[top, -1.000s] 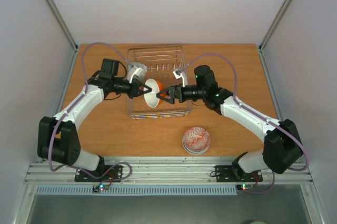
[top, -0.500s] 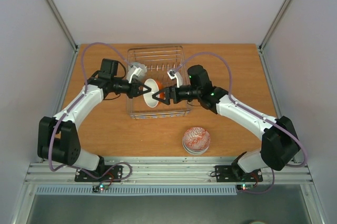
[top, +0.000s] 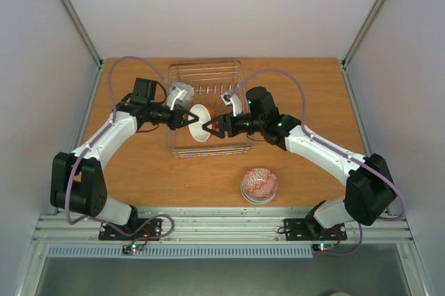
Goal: Load the bowls into the dish rack
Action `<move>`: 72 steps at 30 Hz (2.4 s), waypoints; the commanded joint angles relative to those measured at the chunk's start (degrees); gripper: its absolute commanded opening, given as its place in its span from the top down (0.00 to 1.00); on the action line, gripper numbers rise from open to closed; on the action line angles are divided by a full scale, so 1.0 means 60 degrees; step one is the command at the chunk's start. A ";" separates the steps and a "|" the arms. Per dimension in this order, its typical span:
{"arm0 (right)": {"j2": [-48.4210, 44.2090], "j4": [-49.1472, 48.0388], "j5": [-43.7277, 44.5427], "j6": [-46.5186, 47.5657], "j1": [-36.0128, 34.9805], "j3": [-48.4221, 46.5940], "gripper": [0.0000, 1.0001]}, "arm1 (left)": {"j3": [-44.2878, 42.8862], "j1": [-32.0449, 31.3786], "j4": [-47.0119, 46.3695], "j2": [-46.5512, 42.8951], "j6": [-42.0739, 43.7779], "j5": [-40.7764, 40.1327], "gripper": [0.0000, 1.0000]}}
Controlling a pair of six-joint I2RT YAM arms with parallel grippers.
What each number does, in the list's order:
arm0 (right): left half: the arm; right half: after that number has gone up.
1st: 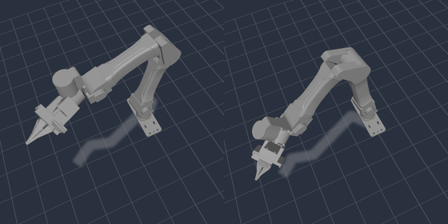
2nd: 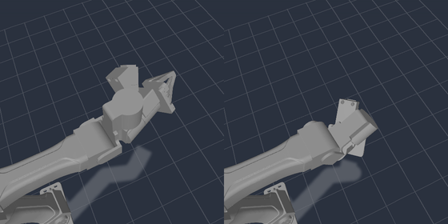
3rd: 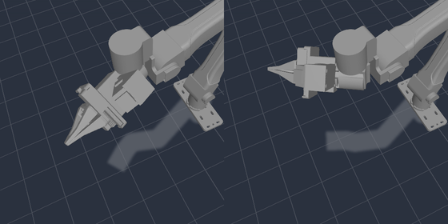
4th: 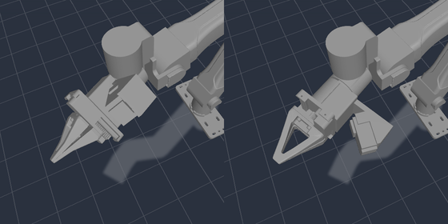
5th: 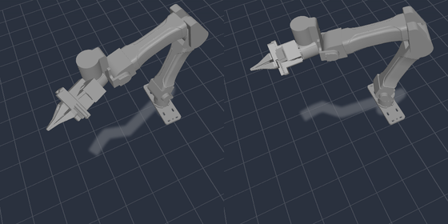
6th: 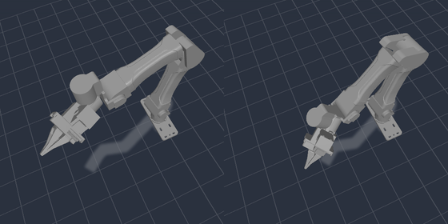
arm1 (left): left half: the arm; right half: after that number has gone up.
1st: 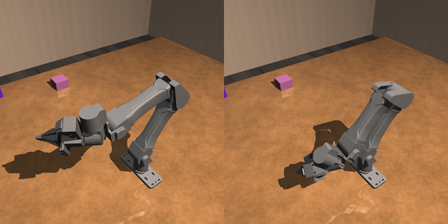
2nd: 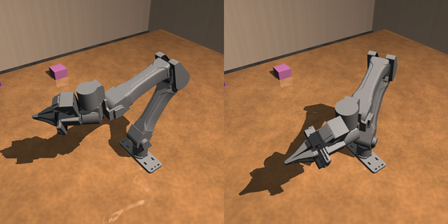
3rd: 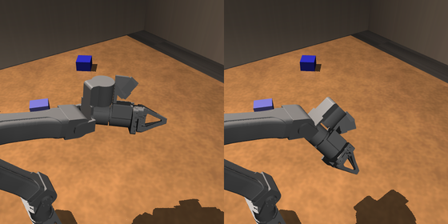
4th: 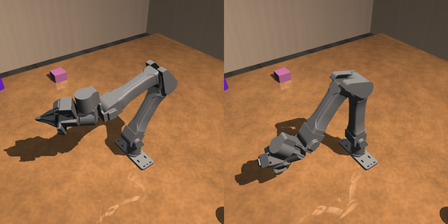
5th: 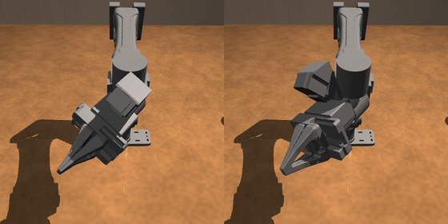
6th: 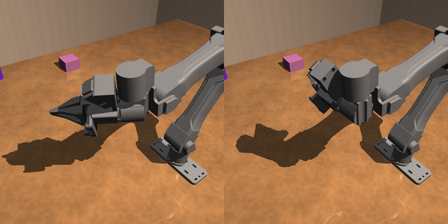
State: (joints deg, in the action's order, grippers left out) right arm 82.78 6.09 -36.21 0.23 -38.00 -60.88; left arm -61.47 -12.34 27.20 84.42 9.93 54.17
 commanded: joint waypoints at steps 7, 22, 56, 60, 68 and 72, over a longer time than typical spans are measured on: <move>-0.0259 0.1227 0.1221 0.1141 -0.0196 -0.0679 0.99 | -0.0083 -0.0111 -0.0287 -0.0435 -0.0055 -0.0509 0.83; 0.0688 0.3288 0.3766 0.2204 -0.0204 -0.2316 0.99 | -0.0096 -0.0098 -0.0459 -0.0893 -0.0173 -0.3703 0.42; 0.6847 0.6035 0.8034 0.3525 -0.0515 -0.9609 0.99 | -0.0022 -0.0023 -0.0745 -0.1028 -0.0298 -0.6143 0.38; 0.7232 0.6052 0.8153 0.3517 -0.0522 -1.0006 0.99 | -0.0001 -0.0023 -0.0769 -0.1006 -0.0276 -0.6065 0.38; 0.7937 0.6045 0.9190 0.3872 -0.0765 -1.0792 0.99 | 0.0022 -0.0020 -0.0785 -0.0965 -0.0270 -0.5955 0.38; 0.8517 0.6323 0.9562 0.4061 -0.0942 -1.1568 0.99 | 0.0036 -0.0023 -0.0791 -0.0962 -0.0259 -0.5949 0.38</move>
State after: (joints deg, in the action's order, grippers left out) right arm 131.00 42.30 16.23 22.26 -42.46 -125.51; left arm -61.49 -12.71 25.43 79.46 8.19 17.76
